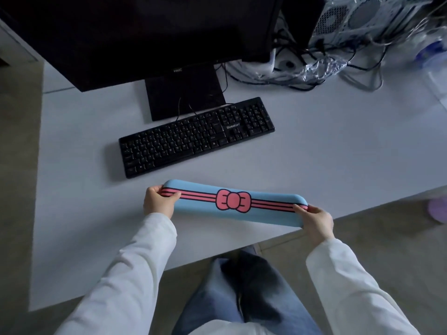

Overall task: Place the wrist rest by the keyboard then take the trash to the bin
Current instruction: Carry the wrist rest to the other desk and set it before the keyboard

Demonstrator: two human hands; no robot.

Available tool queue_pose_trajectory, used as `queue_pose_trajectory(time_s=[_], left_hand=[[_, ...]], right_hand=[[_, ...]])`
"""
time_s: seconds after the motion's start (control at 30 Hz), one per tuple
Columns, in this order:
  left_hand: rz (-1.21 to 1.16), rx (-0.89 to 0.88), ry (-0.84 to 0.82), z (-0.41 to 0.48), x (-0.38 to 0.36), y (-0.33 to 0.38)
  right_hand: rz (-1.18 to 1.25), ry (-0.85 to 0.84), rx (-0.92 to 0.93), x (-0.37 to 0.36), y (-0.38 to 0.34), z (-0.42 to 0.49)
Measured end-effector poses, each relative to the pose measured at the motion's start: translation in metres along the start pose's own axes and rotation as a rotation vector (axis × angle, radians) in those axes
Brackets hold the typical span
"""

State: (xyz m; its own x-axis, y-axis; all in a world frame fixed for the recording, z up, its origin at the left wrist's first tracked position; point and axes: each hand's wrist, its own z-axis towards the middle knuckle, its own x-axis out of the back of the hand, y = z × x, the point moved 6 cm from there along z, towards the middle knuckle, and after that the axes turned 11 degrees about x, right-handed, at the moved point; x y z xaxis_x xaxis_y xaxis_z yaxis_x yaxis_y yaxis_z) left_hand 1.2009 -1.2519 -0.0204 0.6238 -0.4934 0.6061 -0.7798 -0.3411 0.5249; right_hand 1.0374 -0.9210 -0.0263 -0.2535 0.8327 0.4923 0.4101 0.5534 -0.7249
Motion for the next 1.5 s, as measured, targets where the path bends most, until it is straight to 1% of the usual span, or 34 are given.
queue_pose_trajectory(time_s=[0.2, 0.47, 0.63, 0.73, 0.9, 1.03, 1.33, 1.4, 1.5], left_hand=[[0.048, 0.029, 0.015, 0.009, -0.006, 0.006], [0.102, 0.006, -0.006, 0.01, -0.006, 0.008], [0.059, 0.005, -0.032, 0.012, -0.004, 0.006], [0.033, -0.011, -0.016, 0.011, 0.0, 0.008], [0.002, -0.029, 0.003, 0.016, 0.009, 0.016], [0.014, -0.017, -0.008, 0.02, 0.011, 0.015], [0.119, 0.072, -0.075, 0.026, -0.001, -0.003], [0.111, 0.095, -0.089, 0.026, -0.004, -0.006], [0.091, 0.112, -0.126, 0.027, -0.011, -0.009]], right_hand=[[0.004, 0.001, -0.026, -0.003, 0.004, 0.001], [0.034, 0.046, -0.051, -0.004, 0.007, 0.002], [0.065, 0.079, -0.07, -0.003, 0.008, 0.001], [0.081, 0.098, -0.072, -0.001, 0.006, 0.001], [0.042, 0.146, -0.03, 0.011, -0.005, 0.006], [0.054, 0.168, -0.039, 0.014, -0.006, 0.011], [0.029, 0.116, -0.155, 0.003, 0.019, 0.015], [0.041, 0.108, -0.202, -0.002, 0.026, 0.014], [0.08, 0.078, -0.224, -0.01, 0.032, 0.016]])
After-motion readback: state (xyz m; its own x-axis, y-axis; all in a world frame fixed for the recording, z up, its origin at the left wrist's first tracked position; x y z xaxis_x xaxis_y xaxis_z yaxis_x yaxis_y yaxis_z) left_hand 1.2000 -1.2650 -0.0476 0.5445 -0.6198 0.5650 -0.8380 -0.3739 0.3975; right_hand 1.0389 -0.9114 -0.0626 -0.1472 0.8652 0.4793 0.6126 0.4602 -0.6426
